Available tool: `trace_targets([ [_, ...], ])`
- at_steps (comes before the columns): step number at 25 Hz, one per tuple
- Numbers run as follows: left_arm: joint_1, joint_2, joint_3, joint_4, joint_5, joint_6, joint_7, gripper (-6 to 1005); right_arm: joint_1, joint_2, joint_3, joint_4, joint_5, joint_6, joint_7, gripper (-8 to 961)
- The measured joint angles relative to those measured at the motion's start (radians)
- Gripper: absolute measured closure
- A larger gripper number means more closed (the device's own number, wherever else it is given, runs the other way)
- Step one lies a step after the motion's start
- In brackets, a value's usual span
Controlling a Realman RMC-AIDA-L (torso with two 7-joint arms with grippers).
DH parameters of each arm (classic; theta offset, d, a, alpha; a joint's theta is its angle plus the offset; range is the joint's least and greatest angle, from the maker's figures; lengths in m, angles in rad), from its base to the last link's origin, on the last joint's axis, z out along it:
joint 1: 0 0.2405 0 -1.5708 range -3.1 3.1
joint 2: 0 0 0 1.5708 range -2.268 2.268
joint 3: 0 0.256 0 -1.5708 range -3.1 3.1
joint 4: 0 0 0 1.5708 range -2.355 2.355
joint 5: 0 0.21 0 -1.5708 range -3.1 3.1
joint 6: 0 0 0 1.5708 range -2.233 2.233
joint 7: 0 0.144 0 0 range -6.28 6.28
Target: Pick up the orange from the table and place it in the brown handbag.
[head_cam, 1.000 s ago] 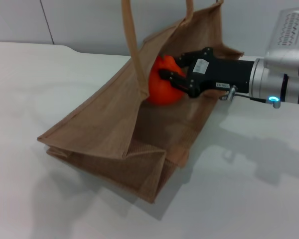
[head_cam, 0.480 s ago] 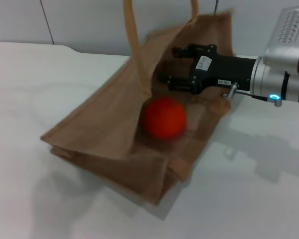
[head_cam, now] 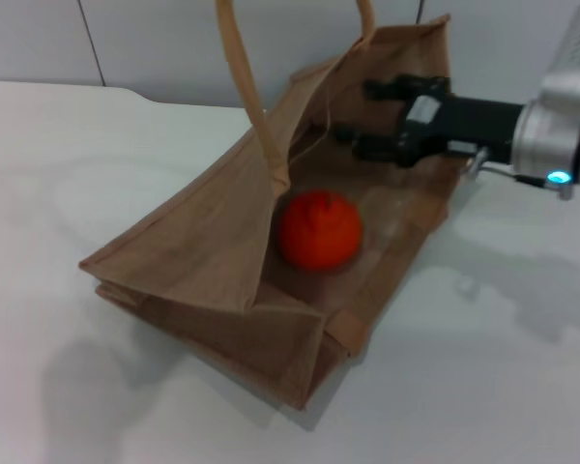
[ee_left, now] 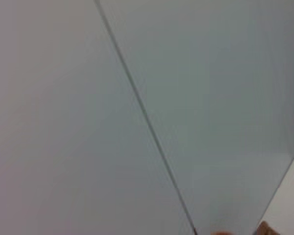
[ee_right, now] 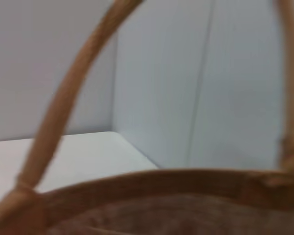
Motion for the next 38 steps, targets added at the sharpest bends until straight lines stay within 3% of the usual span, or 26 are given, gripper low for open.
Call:
trace_targets([
  [7, 0.018, 0.001, -0.009, -0.015, 0.001, 0.017, 0.009, 876, -0.083, -0.001, 0.0, -0.139, -0.001, 0.012, 0.103, 187],
  [17, 0.033, -0.001, -0.007, -0.128, -0.068, 0.021, 0.068, 727, -0.191, -0.001, -0.004, -0.31, -0.001, 0.021, 0.209, 191],
  [20, 0.045, -0.001, -0.011, -0.148, -0.11, 0.034, 0.091, 602, -0.23, -0.001, 0.0, -0.385, 0.009, 0.035, 0.241, 191],
  [29, 0.223, -0.005, -0.029, -0.245, -0.439, 0.256, 0.31, 269, -0.334, 0.003, 0.0, -0.433, 0.24, 0.039, 0.162, 191],
  [32, 0.274, -0.007, -0.03, -0.312, -0.544, 0.337, 0.422, 208, -0.371, 0.005, 0.0, -0.418, 0.364, 0.037, 0.086, 191],
  [37, 0.306, -0.01, -0.026, -0.435, -0.698, 0.41, 0.598, 213, -0.405, 0.007, 0.0, -0.344, 0.527, 0.021, -0.047, 190],
  [38, 0.315, -0.011, -0.024, -0.535, -0.841, 0.44, 0.736, 214, -0.407, 0.007, 0.0, -0.322, 0.553, 0.012, -0.078, 190],
])
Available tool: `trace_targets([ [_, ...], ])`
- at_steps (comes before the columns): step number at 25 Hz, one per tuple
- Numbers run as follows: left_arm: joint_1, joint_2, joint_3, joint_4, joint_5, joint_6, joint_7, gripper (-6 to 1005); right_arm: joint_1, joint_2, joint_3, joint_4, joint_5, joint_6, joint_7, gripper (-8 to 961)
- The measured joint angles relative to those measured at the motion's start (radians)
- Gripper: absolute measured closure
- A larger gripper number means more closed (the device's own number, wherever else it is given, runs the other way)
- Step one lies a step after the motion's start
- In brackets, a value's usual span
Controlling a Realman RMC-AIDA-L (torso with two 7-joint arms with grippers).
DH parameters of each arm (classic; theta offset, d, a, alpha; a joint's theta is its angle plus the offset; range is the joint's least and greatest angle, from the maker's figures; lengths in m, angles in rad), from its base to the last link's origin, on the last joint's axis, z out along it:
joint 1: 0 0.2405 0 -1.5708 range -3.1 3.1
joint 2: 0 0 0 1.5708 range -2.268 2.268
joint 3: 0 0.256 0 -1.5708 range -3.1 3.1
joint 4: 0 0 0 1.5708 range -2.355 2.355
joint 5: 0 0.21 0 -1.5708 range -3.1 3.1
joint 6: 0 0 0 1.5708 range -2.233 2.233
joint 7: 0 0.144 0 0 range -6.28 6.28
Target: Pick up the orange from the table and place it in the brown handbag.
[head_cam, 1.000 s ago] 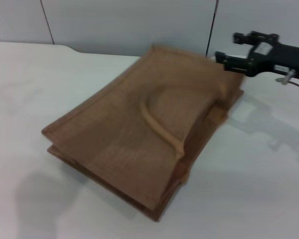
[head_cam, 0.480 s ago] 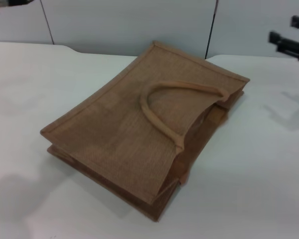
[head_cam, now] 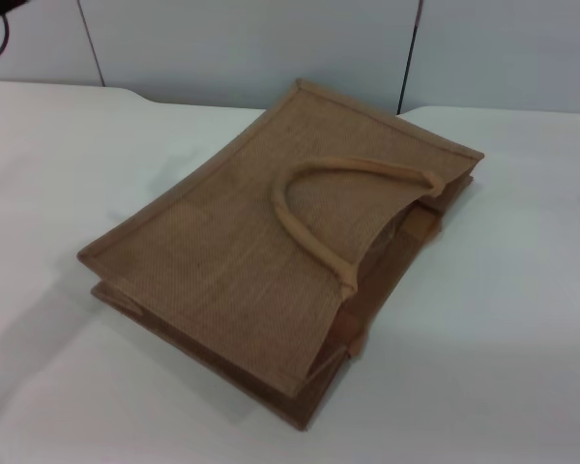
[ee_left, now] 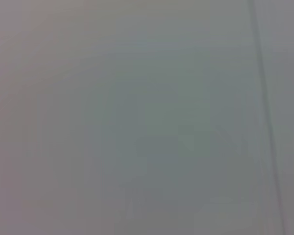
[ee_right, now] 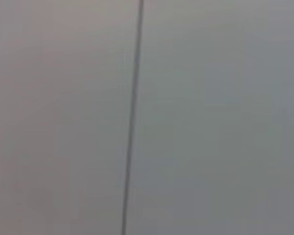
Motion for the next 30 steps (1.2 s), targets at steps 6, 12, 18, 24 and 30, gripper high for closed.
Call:
trace_targets([
  [6, -0.008, -0.001, 0.01, -0.233, -0.302, -0.005, 0.361, 212, -0.001, -0.001, 0.0, 0.169, 0.161, -0.054, -0.242, 190],
  [12, -0.031, -0.002, 0.073, -0.532, -0.651, -0.06, 0.761, 213, -0.01, -0.003, 0.0, 0.294, 0.29, -0.028, -0.415, 190],
  [18, -0.077, -0.003, 0.076, -0.766, -0.842, -0.163, 0.952, 214, -0.033, -0.004, 0.003, 0.358, 0.357, -0.025, -0.481, 191],
  [24, -0.102, -0.003, 0.076, -0.869, -0.884, -0.188, 1.026, 213, -0.035, -0.005, 0.037, 0.413, 0.368, -0.025, -0.552, 191],
  [30, -0.113, -0.002, 0.077, -0.899, -0.886, -0.185, 1.033, 212, -0.035, -0.005, 0.038, 0.416, 0.369, -0.032, -0.556, 191],
])
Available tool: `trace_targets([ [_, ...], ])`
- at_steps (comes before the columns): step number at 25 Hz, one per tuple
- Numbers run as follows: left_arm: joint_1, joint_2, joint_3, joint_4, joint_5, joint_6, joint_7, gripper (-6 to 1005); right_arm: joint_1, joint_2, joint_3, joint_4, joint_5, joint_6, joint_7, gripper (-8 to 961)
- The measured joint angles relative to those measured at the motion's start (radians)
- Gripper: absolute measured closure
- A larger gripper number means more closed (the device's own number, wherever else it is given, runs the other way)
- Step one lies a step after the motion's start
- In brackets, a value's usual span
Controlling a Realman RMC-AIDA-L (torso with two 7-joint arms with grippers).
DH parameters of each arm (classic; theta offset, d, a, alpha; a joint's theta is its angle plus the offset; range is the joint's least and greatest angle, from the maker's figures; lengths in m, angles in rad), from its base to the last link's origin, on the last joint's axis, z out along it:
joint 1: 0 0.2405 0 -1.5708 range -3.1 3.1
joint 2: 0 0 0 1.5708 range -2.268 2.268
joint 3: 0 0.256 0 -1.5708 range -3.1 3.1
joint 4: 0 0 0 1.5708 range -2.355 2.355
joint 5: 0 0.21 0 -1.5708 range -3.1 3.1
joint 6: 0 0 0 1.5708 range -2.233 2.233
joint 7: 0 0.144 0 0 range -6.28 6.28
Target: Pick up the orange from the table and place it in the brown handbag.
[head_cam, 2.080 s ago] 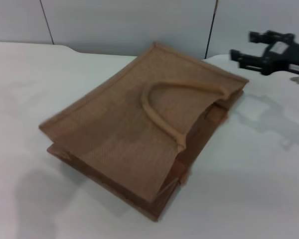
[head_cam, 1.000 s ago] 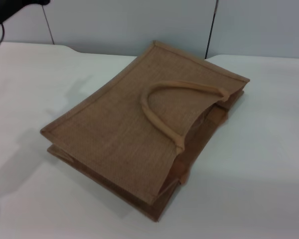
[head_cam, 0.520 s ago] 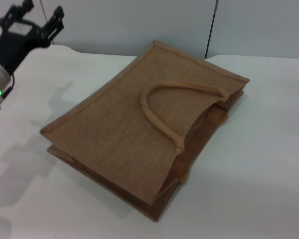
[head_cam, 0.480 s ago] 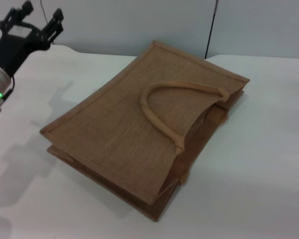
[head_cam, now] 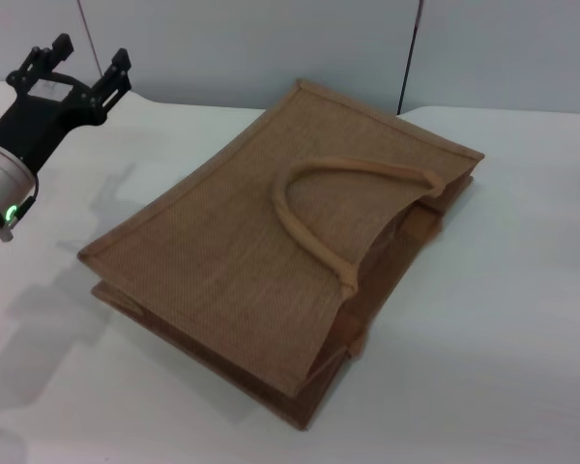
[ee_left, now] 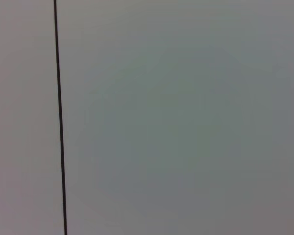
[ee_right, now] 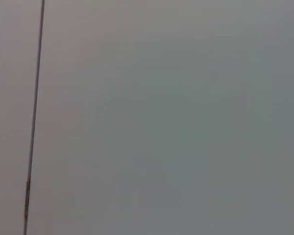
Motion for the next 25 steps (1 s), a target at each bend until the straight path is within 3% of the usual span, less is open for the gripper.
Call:
trace_targets([
  [25, -0.015, -0.002, -0.006, -0.052, -0.03, -0.012, 0.095, 214, 0.011, -0.002, 0.002, 0.002, 0.001, -0.036, -0.002, 194],
])
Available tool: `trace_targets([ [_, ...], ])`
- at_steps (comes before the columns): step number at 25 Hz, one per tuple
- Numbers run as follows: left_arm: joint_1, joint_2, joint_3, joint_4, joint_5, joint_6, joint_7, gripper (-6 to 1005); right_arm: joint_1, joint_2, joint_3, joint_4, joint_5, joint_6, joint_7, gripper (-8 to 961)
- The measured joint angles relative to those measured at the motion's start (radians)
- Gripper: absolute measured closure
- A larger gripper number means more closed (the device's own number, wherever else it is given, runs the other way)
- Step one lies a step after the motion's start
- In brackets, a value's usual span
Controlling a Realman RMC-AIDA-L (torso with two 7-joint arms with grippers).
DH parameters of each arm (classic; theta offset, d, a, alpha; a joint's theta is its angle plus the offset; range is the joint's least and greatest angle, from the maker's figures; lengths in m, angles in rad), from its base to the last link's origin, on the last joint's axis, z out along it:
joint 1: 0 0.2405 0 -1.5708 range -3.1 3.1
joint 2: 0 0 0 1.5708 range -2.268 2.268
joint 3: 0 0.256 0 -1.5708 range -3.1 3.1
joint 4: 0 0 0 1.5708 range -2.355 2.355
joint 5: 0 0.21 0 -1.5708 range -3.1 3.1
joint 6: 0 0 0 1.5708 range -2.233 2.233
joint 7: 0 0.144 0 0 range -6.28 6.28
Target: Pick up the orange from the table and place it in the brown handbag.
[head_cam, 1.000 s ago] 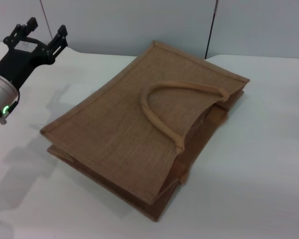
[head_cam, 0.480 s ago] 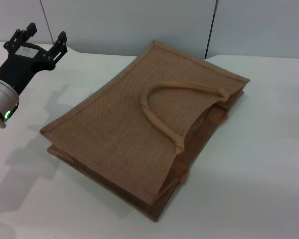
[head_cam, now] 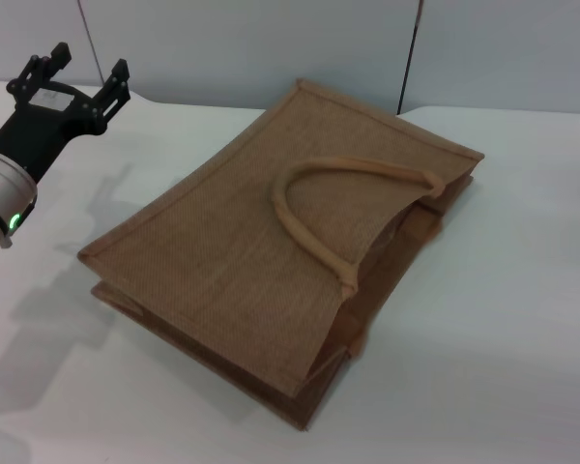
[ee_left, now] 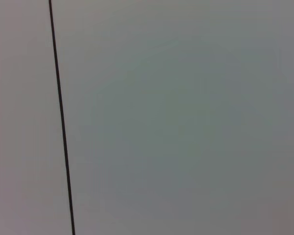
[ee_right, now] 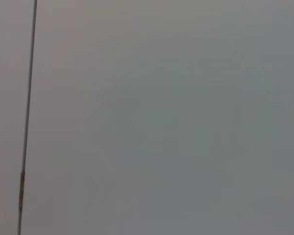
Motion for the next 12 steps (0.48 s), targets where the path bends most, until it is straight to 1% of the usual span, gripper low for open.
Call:
trace_targets([
  [12, 0.0, 0.001, 0.0, 0.0, 0.0, -0.004, 0.0, 214, 0.007, 0.0, 0.0, 0.0, 0.0, -0.002, 0.001, 194],
])
